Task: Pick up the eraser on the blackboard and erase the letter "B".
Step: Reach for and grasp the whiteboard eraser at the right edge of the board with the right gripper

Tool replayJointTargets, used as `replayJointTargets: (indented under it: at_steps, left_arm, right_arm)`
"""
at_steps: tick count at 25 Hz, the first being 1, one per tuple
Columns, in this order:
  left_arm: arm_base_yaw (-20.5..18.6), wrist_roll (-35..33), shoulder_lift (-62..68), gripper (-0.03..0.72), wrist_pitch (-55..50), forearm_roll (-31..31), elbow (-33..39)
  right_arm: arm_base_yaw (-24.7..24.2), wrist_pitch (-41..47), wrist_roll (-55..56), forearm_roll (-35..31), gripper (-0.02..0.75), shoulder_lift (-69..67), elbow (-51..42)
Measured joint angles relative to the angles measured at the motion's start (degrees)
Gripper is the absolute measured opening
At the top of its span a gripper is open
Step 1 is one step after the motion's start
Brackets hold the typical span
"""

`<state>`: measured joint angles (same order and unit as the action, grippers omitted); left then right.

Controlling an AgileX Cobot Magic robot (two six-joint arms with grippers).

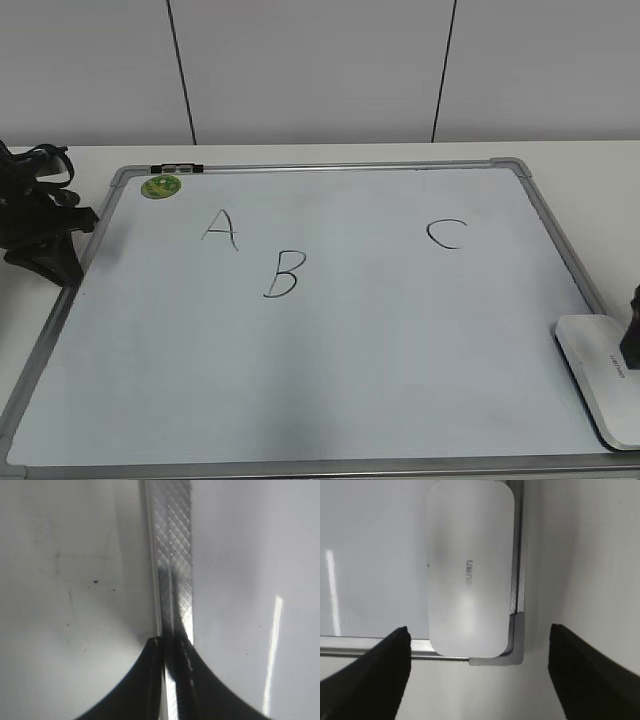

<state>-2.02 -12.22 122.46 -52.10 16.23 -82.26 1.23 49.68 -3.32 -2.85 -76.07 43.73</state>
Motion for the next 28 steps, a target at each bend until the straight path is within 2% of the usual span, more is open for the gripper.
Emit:
replayJointTargets:
  at_steps: [12, 25, 28]
  left_arm:
    - [0.0, 0.0, 0.0, 0.033, 0.0, 0.0, 0.0]
    - [0.0, 0.0, 0.0, 0.033, 0.0, 0.0, 0.0]
    - [0.0, 0.0, 0.0, 0.033, 0.0, 0.0, 0.0]
  right_arm:
    - [1.0, -7.5, -2.5, -1.1, 0.636, -10.3, 0.2]
    - [1.3, -11.3, -3.0, -1.4, 0.628, -16.8, 0.7]
    - [1.3, -11.4, -3.1, -1.4, 0.607, -18.4, 0.7]
